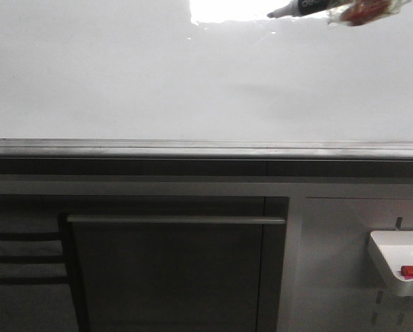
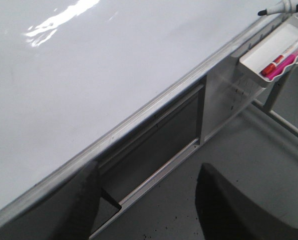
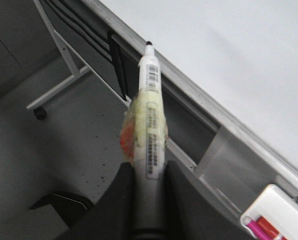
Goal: Write number 0 on whiteboard
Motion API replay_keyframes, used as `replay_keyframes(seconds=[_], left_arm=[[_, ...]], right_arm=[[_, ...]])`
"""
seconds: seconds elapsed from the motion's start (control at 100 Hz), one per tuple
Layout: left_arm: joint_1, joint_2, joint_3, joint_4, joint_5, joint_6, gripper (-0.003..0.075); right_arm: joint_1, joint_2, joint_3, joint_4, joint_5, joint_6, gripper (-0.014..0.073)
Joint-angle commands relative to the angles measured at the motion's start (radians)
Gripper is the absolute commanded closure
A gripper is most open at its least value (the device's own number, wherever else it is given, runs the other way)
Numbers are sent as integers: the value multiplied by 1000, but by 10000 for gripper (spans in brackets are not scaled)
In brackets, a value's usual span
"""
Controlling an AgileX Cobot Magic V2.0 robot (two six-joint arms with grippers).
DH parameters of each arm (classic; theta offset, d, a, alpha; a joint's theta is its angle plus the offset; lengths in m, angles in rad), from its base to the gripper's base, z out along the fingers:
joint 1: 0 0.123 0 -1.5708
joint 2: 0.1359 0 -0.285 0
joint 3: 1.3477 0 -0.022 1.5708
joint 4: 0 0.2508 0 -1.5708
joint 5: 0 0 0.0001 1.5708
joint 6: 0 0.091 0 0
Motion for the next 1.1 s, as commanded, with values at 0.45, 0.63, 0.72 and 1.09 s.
replay_keyframes(seconds=[0.45, 0.63, 0.72, 1.09], left_arm=[[82, -124, 151, -6, -226, -29, 331], [82, -124, 151, -6, -231, -29, 331], [82, -124, 151, -6, -233, -29, 331], [82, -124, 151, -6, -237, -29, 331]], right_arm=[[-7, 303, -272, 143, -15, 60, 640], [-7, 403, -348, 108, 10, 62, 640], [-7, 447, -385, 89, 17, 62, 640], [0, 637, -534, 49, 73, 62, 639]])
